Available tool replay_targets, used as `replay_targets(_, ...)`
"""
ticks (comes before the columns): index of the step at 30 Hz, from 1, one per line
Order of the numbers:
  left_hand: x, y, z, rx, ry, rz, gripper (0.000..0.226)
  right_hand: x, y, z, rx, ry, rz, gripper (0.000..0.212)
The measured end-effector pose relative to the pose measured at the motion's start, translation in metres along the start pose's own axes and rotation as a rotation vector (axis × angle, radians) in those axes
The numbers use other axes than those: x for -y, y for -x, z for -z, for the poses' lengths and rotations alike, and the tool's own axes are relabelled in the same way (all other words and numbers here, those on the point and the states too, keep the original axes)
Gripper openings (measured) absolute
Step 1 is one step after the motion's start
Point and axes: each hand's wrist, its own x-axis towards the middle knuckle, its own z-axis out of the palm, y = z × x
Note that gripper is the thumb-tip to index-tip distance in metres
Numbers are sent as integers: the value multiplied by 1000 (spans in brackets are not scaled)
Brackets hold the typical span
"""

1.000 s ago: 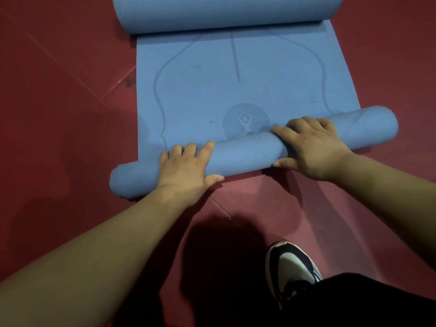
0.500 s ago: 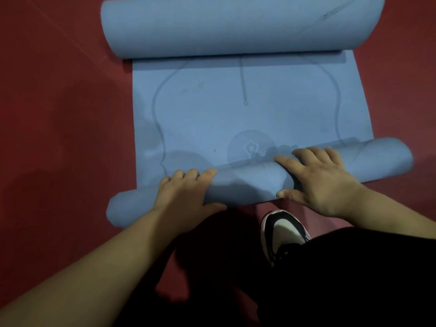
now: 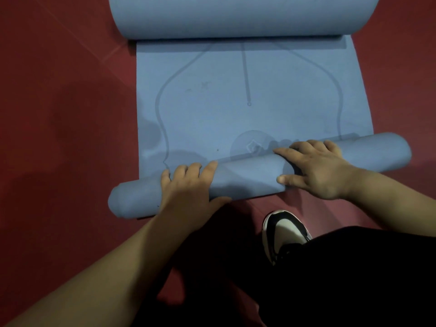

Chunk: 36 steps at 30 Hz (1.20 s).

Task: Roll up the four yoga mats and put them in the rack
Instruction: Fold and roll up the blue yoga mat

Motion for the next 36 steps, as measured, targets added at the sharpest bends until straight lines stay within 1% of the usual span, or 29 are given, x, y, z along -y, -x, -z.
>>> replay_targets(4, 9, -12, 1, 12, 22, -18, 93, 7, 8, -16, -162, 77, -11, 91)
replay_targets(5, 10, -16, 4, 50, 20, -20, 95, 11, 10, -21, -191, 89, -20, 92)
replay_targets(7, 12, -23, 12, 179, 20, -3, 97, 15, 9, -25, -206, 104, -32, 94)
replay_targets(9, 12, -25, 14, 239, 43, 19, 94, 13, 6, -22, -190, 109, -28, 97)
replay_targets(10, 10, -24, 15, 215, 52, 18, 93, 11, 4, -19, -177, 111, -27, 98)
replay_targets(13, 3, -11, 9, 10, 18, 1, 90, 7, -3, -7, -128, 113, -34, 101)
replay_targets(16, 2, -9, 1, -27, -12, -5, 91, 7, -9, 0, -99, 100, -44, 102)
replay_targets(19, 6, -17, 3, 16, 2, -15, 91, 11, -4, -5, -144, 109, -59, 102)
replay_targets(23, 9, -26, 14, 208, -14, 20, 99, 15, 0, -19, -212, 107, -54, 100)
replay_targets(26, 8, -30, 19, 256, 44, 45, 92, 12, -6, -14, -212, 102, -41, 102)
replay_targets(27, 7, -27, 20, 252, 47, 50, 90, 11, -8, -10, -207, 102, -38, 103)
replay_targets(30, 3, -14, 13, 114, 5, 25, 91, 11, -13, -1, -162, 103, -51, 108)
replay_targets(31, 2, -14, 13, 116, 7, 30, 91, 11, -13, 1, -154, 106, -53, 109)
replay_targets(33, 5, -23, 16, 199, 26, 68, 88, 12, -14, 1, -164, 114, -62, 108)
replay_targets(36, 12, -39, 23, 277, 64, 71, 83, 18, -14, -9, -264, 130, -65, 104)
